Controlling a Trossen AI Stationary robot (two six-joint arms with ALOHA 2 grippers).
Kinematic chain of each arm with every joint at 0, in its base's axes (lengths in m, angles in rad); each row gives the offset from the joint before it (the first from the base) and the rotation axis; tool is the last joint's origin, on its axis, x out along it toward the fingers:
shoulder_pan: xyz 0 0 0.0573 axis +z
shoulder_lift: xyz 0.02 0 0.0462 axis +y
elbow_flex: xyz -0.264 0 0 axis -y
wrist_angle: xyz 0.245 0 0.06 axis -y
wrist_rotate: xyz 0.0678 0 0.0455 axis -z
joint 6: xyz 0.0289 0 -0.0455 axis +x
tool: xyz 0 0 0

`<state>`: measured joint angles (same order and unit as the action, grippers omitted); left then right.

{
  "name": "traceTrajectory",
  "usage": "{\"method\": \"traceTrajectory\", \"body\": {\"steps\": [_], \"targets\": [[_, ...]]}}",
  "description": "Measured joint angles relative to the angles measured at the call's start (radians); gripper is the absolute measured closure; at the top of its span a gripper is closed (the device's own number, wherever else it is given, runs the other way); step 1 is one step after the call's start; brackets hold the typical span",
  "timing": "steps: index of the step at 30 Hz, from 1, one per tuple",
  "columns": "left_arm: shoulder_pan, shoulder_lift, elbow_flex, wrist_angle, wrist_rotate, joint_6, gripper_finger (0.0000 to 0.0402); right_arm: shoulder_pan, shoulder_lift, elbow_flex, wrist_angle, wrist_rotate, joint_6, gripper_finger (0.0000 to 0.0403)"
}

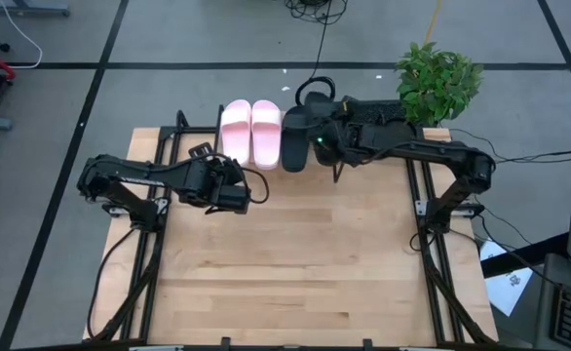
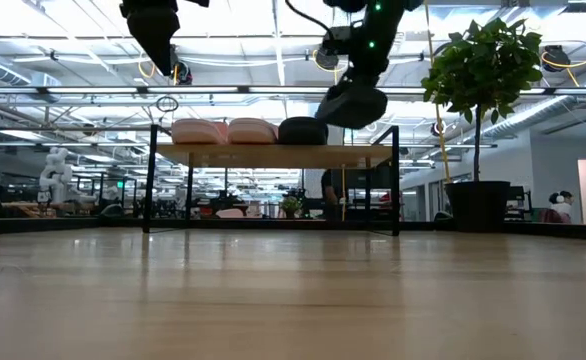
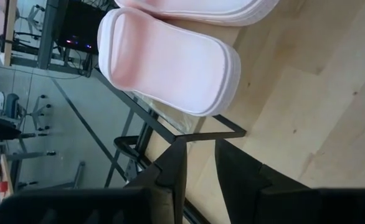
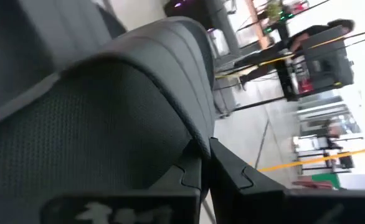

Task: Pick and place slides into the shelf
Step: Put the black slides on the shelf

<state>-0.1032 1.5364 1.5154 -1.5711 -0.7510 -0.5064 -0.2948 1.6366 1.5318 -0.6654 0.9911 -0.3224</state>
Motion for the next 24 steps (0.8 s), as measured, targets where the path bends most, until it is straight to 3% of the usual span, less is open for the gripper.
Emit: {"method": "traceTrajectory", "body": {"steps": [11,24], "targets": [[0.000,0.000,0.000,0.000,0.000,-0.002,0.0314,-0.025,0.044,0.009,-0.014,-0.002,0.037,0.0403],[0.000,0.000,0.000,0.000,0.000,0.000,0.0314,-0.048,0.042,0.180,-0.137,-0.048,0.174,0.0403]]}}
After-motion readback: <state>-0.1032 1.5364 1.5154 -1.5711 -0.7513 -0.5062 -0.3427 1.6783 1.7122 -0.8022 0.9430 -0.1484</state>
